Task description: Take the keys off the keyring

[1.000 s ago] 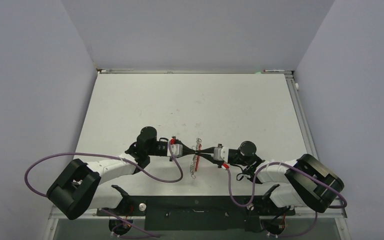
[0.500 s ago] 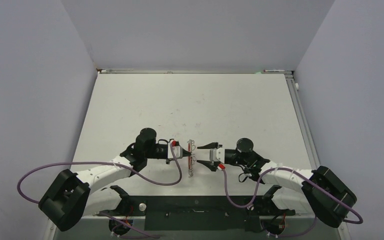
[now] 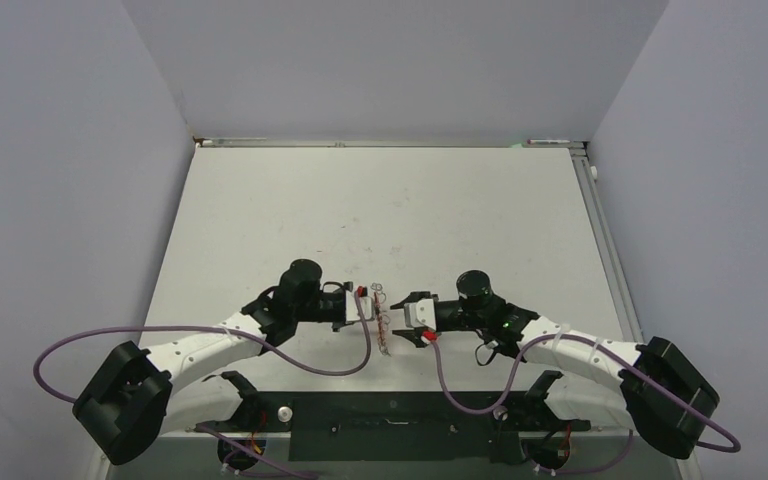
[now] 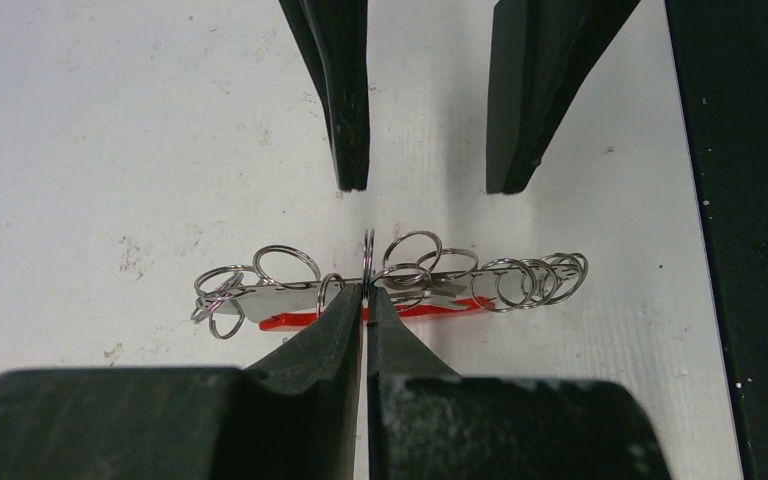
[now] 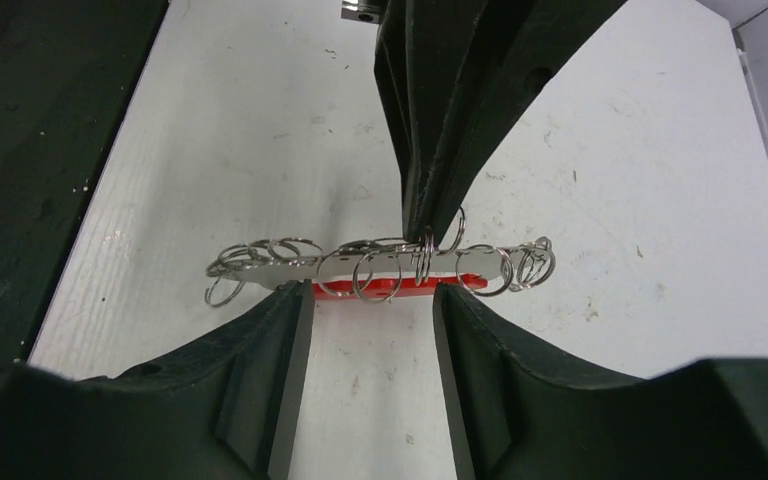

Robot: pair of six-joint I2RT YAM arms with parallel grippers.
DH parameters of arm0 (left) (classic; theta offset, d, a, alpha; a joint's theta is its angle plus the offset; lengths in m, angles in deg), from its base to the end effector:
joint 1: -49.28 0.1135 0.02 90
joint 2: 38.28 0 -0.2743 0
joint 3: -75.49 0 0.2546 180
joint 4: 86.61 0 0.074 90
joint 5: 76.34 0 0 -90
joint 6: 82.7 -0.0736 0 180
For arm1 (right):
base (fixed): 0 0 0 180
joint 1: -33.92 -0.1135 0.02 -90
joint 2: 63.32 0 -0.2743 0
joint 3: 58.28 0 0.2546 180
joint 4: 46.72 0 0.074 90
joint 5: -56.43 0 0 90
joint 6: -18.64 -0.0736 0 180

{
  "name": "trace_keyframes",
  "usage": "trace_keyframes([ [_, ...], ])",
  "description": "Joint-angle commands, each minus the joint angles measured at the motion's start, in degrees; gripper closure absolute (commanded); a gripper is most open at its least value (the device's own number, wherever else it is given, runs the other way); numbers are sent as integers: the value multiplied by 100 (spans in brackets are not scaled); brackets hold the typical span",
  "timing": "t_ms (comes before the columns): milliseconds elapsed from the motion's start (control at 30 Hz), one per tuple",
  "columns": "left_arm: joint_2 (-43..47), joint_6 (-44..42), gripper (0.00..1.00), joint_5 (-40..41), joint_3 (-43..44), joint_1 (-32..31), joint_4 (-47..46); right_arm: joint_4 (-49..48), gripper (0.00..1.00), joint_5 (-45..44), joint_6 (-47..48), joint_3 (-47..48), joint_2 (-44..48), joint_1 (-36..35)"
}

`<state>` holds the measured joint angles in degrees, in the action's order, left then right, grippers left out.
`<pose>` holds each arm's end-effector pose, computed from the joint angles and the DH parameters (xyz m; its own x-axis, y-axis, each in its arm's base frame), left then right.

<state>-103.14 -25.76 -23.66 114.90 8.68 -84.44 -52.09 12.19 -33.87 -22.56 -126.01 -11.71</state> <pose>0.1614 -0.1971 0.1910 0.2098 0.3915 -0.8959 0.9676 0.0485 0.2478 0.1285 0.2067 0.1956 0.3828 -0.2159 -0.8983 -0.9220 -0.1509 -0.3566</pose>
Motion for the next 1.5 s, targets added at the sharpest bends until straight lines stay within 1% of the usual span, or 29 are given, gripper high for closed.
trace_keyframes([
  [0, 218, -172, 100, 291, 252, -189, -20, -147, 56, -402, -382, 450, -319, -217],
  [33, 246, -200, 100, 307, 248, -227, 4, -317, 60, -576, -538, 433, -339, -257],
  [133, 364, -278, 100, 413, 205, -332, 26, -630, 64, -809, -630, 363, -336, -361],
  [200, 401, -284, 100, 469, 206, -372, 47, -644, 66, -883, -647, 379, -377, -450],
  [333, 406, -289, 100, 595, 251, -480, 128, -651, 68, -1148, -577, 429, -430, -612],
  [500, 349, -298, 100, 708, 322, -525, 240, -477, 76, -1435, -541, 566, -518, -730],
  [567, 357, -306, 100, 747, 322, -525, 248, -425, 78, -1483, -514, 577, -511, -751],
  [900, 379, -205, 100, 757, 407, -588, 395, -221, 83, -1706, -334, 717, -703, -884],
  [1000, 378, -130, 100, 755, 428, -589, 421, -123, 88, -1759, -277, 773, -773, -912],
  [1033, 380, -112, 100, 745, 432, -589, 434, -107, 93, -1784, -258, 778, -796, -917],
  [1200, 388, 217, 100, 657, 497, -568, 568, -347, 95, -1830, -266, 649, -739, -909],
  [1267, 381, 389, 88, 595, 496, -514, 627, -742, 95, -1756, -285, 431, -592, -890],
  [1367, 395, 654, 70, 158, 482, -229, 682, -1365, 95, -1629, -352, 78, -423, -833],
  [1467, 329, 962, 64, -254, 502, 68, 621, -1816, 95, -1479, -481, -95, -363, -702],
])
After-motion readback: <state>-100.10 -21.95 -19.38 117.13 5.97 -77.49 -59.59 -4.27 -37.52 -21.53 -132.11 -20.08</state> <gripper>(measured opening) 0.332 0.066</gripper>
